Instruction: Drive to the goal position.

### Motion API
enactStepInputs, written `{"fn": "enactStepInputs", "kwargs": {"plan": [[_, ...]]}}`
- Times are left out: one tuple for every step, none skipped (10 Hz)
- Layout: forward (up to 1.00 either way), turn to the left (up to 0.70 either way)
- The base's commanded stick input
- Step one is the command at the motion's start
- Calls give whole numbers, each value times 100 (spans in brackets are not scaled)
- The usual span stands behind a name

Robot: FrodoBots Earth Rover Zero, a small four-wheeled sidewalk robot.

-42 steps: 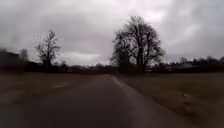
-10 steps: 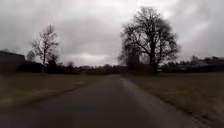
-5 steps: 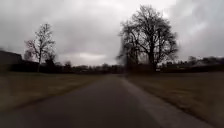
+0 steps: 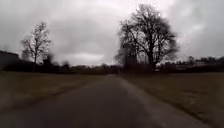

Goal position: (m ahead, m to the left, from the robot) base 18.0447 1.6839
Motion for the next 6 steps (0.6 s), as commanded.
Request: {"fn": "enactStepInputs", "kwargs": {"plan": [[100,0],[100,0],[100,0],[100,0],[100,3],[100,10]]}}
